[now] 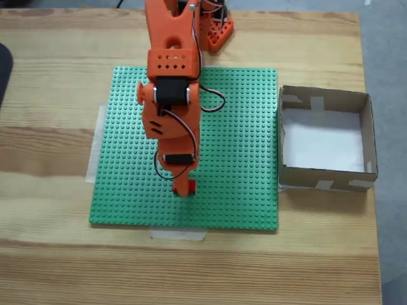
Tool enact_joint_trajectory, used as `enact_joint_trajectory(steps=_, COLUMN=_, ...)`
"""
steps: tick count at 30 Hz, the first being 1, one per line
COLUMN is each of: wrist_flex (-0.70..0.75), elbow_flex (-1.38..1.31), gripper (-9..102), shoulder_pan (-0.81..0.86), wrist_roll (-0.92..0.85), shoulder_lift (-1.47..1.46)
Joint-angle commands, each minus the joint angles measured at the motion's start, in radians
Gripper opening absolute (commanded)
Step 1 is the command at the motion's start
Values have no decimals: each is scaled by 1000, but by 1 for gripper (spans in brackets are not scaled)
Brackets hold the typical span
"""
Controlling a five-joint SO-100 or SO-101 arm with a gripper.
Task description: Pick the red lego block and put it in the box.
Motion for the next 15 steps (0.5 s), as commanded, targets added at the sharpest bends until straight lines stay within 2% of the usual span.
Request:
enact_joint_trajectory(steps=1, wrist_flex=2, elbow_flex=-75, gripper=31, shoulder_pan=-3, wrist_roll=9, shoulder_lift=-3)
enact_joint_trajectory(steps=15, wrist_flex=-15, elbow_flex=-95, gripper=30, shoulder_pan=5, wrist_roll=-6, shoulder_lift=-37)
